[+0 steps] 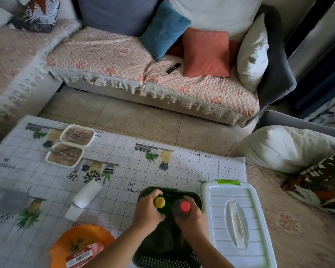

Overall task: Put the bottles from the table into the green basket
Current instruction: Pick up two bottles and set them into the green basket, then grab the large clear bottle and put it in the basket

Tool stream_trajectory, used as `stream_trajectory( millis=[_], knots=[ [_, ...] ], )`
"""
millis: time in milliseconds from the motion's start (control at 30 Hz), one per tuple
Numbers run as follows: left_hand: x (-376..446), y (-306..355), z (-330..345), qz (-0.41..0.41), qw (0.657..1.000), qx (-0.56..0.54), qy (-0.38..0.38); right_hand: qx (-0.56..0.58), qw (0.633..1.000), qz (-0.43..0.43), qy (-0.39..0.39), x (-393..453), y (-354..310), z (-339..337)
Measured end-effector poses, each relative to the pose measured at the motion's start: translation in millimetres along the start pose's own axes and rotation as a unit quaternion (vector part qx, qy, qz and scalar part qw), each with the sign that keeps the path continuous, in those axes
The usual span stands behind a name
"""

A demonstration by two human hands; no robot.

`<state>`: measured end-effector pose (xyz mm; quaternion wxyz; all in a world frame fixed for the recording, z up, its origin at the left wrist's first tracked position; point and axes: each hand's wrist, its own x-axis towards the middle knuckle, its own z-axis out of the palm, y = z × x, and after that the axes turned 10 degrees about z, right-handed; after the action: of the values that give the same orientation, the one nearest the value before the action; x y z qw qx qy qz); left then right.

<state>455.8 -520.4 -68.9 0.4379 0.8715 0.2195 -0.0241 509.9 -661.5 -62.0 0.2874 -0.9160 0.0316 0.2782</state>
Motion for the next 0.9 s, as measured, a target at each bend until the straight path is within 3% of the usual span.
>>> stream_trajectory(
  millis=[233,433,533,633,767,900],
  knots=[
    [3,3,-4,-0.041,0.998,-0.021,-0.043,0.009,0.998,0.057,-0.033,-4,-9,-5],
    [-9,8,-25,-0.051,0.998,0.008,-0.029,0.022,0.992,0.116,-0.048,-29,-15,-11],
    [-22,10,-45,-0.062,0.997,0.023,-0.033,0.054,0.986,0.153,-0.026,-49,-18,-19],
    [-35,13,-74,-0.069,0.997,0.037,-0.014,0.118,0.976,0.176,0.047,-71,-24,-29],
    [-58,14,-124,-0.088,0.995,0.017,0.043,0.182,0.976,0.074,0.094,-108,-48,-39],
    [-91,10,-178,-0.045,0.99,0.031,0.133,0.084,0.994,-0.059,0.034,-131,-80,-36]
  ],
)
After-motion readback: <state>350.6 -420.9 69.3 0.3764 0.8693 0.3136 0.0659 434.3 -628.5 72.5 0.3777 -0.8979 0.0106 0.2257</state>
